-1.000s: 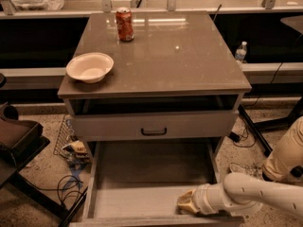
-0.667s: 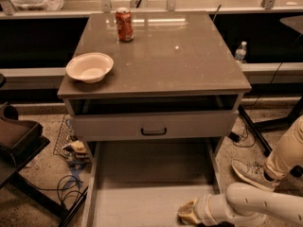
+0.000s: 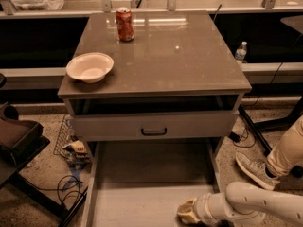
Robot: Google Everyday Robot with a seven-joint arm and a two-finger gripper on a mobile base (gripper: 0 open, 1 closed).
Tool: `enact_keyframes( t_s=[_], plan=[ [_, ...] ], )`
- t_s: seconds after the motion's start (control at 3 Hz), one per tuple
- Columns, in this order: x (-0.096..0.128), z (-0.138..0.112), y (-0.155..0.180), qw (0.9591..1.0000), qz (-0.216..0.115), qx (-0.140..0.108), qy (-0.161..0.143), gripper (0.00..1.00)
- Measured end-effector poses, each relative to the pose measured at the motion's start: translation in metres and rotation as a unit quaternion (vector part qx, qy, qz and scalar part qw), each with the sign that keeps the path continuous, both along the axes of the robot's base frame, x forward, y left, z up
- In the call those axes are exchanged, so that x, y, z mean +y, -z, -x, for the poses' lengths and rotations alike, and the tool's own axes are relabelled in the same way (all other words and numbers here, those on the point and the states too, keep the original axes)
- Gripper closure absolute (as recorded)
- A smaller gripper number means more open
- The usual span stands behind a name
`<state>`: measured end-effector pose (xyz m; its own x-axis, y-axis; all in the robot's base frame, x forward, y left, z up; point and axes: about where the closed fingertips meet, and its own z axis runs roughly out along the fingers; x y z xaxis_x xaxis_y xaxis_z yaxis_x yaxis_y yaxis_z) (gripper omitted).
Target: Open middle drawer
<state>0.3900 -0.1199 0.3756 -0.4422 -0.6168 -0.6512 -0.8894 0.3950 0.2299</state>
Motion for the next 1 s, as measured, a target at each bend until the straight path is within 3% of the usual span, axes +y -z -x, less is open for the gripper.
enact_keyframes(
  t_s=[1.0],
  plan=[
    [0.0039,0.0019,0.0014,1.0,-0.002,0.002,-0.003,0.17]
  ],
)
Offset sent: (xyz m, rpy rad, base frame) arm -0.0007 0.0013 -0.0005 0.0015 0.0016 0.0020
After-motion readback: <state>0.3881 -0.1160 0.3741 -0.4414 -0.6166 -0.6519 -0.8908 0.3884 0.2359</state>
